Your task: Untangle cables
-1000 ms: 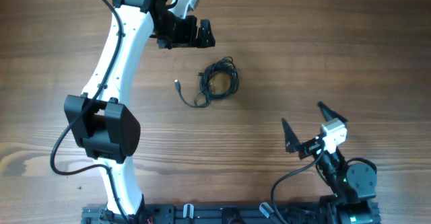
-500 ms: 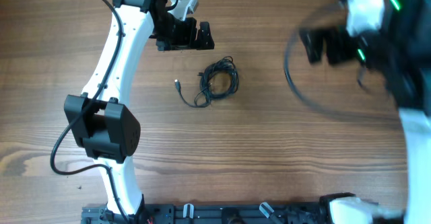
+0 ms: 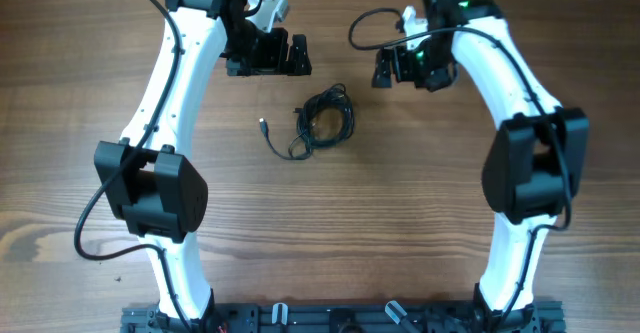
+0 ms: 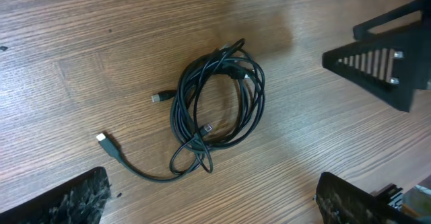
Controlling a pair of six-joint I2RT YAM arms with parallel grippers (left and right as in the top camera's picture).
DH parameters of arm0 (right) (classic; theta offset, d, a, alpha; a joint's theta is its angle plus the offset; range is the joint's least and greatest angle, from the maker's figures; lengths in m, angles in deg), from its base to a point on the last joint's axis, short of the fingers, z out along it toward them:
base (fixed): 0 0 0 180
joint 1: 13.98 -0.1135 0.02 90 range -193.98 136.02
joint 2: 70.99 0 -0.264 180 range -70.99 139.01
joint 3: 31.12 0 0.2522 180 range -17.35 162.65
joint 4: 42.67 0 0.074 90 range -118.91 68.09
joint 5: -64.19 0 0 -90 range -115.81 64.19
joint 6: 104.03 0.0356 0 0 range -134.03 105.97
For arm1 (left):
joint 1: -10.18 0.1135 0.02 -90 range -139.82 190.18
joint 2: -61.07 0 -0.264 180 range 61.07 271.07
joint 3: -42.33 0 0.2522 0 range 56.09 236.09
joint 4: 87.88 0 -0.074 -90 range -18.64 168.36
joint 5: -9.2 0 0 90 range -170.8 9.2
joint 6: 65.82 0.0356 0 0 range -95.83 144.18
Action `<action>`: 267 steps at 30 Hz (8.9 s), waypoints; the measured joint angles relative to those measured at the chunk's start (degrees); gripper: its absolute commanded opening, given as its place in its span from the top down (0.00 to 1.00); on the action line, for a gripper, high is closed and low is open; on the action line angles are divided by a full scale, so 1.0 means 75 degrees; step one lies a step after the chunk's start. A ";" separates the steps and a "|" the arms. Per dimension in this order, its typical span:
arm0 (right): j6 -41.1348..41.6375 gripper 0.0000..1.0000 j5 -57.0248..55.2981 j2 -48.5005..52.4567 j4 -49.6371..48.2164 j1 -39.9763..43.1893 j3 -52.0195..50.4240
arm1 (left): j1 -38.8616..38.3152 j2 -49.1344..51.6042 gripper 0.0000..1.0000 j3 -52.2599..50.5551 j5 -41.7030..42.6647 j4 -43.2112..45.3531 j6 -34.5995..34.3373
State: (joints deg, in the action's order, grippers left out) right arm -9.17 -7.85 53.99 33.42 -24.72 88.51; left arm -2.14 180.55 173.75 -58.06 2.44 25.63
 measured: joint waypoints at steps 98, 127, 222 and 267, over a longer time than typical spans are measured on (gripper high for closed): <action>-0.4957 0.00 0.4881 -0.2002 -0.0061 -0.1087 -0.0067 | 0.1673 -0.3002 0.96 -0.1649 0.2585 0.1142 -0.2556; -0.3824 0.07 0.0941 -0.2667 -0.2888 -0.2713 -0.0070 | 0.2716 -0.3005 0.96 -0.1649 0.5936 0.1035 -0.2576; -0.0933 0.96 -0.0848 -0.4523 -0.1008 -0.2165 -0.0085 | -0.0210 -0.2556 0.07 -0.1649 0.1163 0.1542 -0.0399; -0.0828 0.96 -0.1011 -0.5351 -0.0947 -0.2600 -0.0085 | 0.0111 -0.3048 0.33 -0.1649 0.1731 0.1501 -0.1501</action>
State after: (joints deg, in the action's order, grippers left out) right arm -15.38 -15.44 13.86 26.31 -44.22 87.88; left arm -1.31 157.69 161.38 -45.08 13.70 14.37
